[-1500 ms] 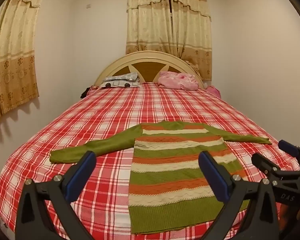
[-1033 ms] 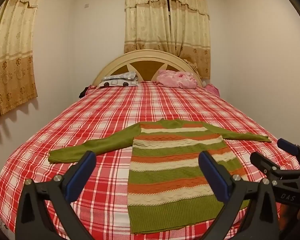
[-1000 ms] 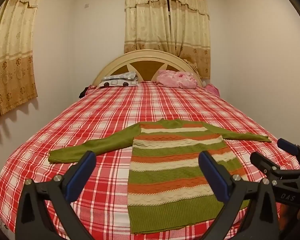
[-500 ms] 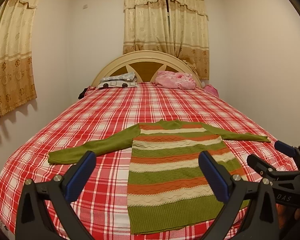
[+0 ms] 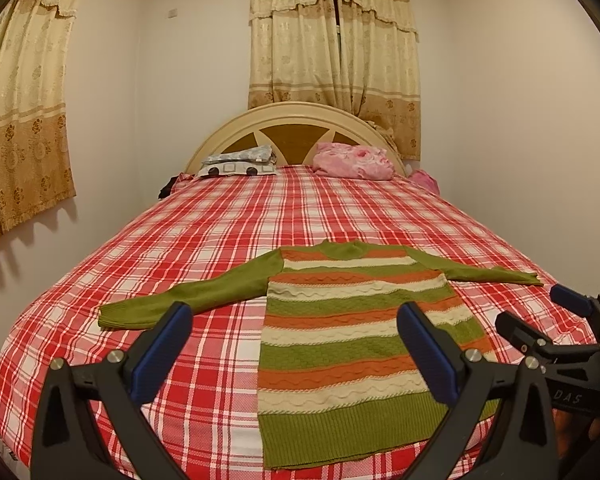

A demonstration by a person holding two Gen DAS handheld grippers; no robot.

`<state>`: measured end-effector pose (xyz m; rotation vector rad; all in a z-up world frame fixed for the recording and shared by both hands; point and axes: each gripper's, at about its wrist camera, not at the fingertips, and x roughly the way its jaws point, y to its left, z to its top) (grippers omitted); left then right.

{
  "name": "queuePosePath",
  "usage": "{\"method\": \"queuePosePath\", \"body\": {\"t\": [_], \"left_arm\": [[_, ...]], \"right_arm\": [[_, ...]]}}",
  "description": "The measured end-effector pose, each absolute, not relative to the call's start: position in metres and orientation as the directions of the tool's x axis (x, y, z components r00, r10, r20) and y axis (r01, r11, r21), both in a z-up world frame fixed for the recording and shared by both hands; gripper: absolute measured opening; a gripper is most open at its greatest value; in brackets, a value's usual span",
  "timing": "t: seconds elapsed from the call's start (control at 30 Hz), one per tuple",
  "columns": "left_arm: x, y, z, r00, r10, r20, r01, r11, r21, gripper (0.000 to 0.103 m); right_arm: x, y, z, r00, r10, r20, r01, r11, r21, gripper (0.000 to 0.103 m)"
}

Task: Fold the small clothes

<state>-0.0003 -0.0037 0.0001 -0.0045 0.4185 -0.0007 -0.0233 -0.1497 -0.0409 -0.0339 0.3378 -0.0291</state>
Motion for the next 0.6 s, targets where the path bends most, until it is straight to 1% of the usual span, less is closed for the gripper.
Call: {"method": "queuePosePath", "body": {"t": [0.6], "left_arm": [[0.0004,-0.0031,0.0029,0.913,-0.008,-0.409,0.004,1.000,-0.013,0.103]], "right_arm": [[-0.0221,-0.1494,-0.0422,0.942,-0.032,-0.334,0.019,0.999,-0.041,0.102]]}}
